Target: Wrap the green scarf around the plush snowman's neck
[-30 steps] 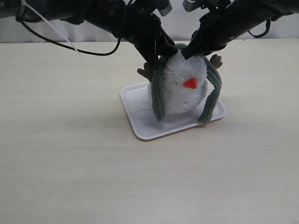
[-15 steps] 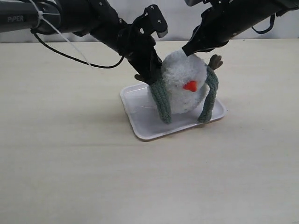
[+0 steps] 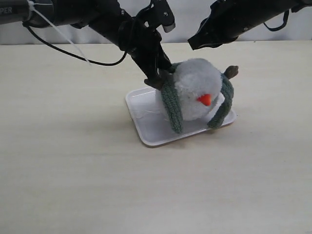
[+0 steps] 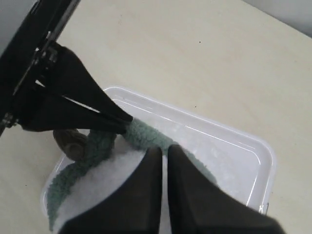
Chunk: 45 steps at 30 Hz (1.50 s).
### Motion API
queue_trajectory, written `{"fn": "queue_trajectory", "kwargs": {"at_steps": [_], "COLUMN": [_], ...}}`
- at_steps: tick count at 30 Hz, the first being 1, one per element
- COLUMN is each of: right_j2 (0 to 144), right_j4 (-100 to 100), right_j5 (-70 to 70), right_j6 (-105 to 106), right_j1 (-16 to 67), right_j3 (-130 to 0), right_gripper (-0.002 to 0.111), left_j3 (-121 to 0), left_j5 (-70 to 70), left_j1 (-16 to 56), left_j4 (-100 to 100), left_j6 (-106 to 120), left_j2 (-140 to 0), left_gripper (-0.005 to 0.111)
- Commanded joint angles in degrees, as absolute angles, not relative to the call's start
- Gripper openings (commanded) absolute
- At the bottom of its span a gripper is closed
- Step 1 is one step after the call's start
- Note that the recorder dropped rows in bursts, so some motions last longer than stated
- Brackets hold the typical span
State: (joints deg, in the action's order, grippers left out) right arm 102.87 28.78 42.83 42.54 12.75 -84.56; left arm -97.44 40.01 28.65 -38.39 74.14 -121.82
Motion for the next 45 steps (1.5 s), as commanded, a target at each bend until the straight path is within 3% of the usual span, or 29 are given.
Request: {"fn": "queue_trajectory", "kwargs": {"at_steps": [1,9,21,30,34,39,45], "right_j2": [100.74,99.40,107.65,101.59,101.28,101.28,101.28], "right_j4": [29.09,25.06,27.82,27.38,28.94,32.94,28.57], "right_j5": [43.07,47.17,38.18,43.62,48.82,43.18,30.31], "right_j6": [42.63,31.47,32.31,33.80,37.18,42.40,38.68], "right_j1": [12.80,12.80,12.80,11.83,13.08,17.06,22.28], "right_j3": [-84.44,-84.32,-84.43,-84.32,-82.59,-74.59,-65.47], "right_gripper": [0.004,0.004,0.004,0.005,0.021,0.052,0.057], "left_j3": [-97.44,-97.44,-97.44,-97.44,-97.44,-97.44,-97.44], "left_j5": [37.87,30.48,42.04,39.88,37.71,43.10,45.62], "left_j1": [28.58,28.58,28.58,27.65,25.94,23.22,21.51], "left_j4": [-37.89,-38.06,-34.26,-30.27,-30.58,-30.31,-30.10], "left_j6": [73.13,71.29,68.58,63.42,59.81,59.46,59.83], "left_j2": [-121.83,-121.59,-121.19,-118.85,-115.55,-113.31,-115.87], "left_gripper": [0.000,0.000,0.056,0.059,0.059,0.059,0.059]}}
